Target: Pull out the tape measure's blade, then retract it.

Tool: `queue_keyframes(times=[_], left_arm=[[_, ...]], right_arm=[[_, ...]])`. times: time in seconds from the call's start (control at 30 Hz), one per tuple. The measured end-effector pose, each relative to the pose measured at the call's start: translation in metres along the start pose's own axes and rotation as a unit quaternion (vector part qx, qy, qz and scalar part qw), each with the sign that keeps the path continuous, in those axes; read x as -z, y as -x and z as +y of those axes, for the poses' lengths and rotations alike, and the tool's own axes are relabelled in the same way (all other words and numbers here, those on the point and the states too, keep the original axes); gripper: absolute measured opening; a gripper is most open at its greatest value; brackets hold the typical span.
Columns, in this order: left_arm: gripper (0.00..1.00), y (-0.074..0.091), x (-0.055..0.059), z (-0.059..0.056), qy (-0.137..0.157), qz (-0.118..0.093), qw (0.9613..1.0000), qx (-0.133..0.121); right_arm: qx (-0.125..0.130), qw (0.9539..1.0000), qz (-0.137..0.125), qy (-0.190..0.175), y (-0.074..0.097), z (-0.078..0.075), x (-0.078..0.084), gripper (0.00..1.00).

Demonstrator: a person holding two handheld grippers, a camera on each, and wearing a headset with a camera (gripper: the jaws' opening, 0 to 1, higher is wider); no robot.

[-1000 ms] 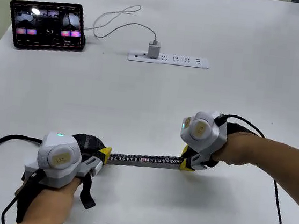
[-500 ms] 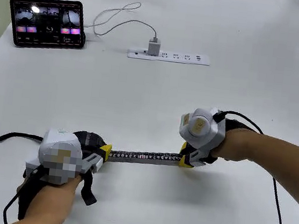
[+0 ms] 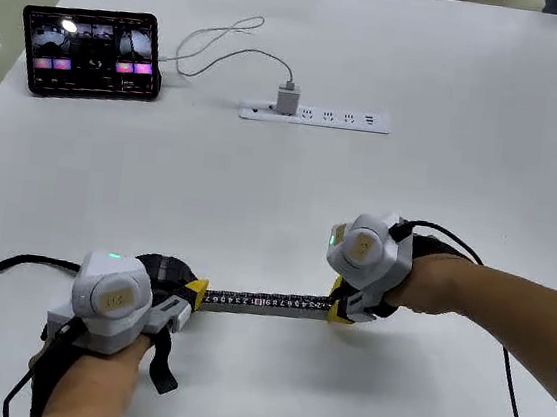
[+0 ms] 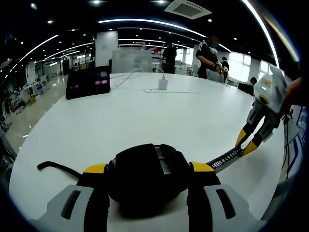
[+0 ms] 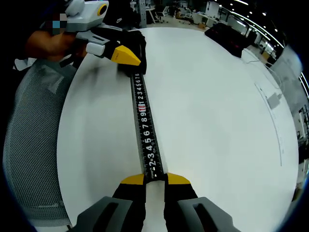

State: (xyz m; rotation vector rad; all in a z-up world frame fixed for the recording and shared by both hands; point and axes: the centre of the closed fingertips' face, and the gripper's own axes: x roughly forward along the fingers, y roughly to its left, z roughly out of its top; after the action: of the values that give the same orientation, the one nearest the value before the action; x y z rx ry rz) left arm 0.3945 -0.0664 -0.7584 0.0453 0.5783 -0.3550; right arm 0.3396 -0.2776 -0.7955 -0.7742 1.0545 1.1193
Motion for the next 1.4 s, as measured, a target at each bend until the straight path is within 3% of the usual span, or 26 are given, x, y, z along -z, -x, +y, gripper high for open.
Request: queue_keyframes(times=[0.17, 0.43, 1.4], left_arm=[[0.61, 0.000, 0.000, 0.000, 0.001, 0.000, 1.0000, -0.001], [0.61, 0.000, 0.000, 0.000, 0.001, 0.000, 1.0000, -0.001], [0.61, 0.000, 0.000, 0.000, 0.000, 0.001, 1.0000, -0.001]], right_arm=[[-0.008, 0.9998, -0.004, 0.020, 0.000, 0.000, -0.002, 0.10], [-0.005, 1.0000, -0.006, 0.005, -0.001, 0.001, -0.004, 0.09], [-0.005, 1.0000, -0.008, 0.001, -0.005, 0.002, -0.014, 0.10]])
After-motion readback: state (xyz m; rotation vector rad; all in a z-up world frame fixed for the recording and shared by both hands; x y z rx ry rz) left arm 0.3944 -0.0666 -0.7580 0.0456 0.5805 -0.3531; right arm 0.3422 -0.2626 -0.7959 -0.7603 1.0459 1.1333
